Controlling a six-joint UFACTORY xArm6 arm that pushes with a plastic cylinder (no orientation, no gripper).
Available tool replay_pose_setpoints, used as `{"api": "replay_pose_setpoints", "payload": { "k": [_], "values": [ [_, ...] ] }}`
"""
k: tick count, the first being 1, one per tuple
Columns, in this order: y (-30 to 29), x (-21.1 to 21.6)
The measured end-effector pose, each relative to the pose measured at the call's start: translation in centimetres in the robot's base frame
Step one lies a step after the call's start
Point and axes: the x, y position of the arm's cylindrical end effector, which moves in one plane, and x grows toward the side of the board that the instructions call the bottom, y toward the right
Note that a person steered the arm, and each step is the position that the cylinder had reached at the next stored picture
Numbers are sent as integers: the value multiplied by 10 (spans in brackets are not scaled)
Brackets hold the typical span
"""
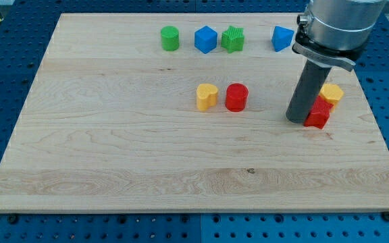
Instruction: Point your arm to the left of the yellow heart
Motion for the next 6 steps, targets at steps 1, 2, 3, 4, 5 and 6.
{"api": "replay_pose_setpoints", "payload": {
  "k": [1,2,3,4,5,6],
  "values": [
    [12,6],
    [15,7],
    [-17,17],
    [-96,41],
    [-184,38],
    [-226,-17]
  ]
}}
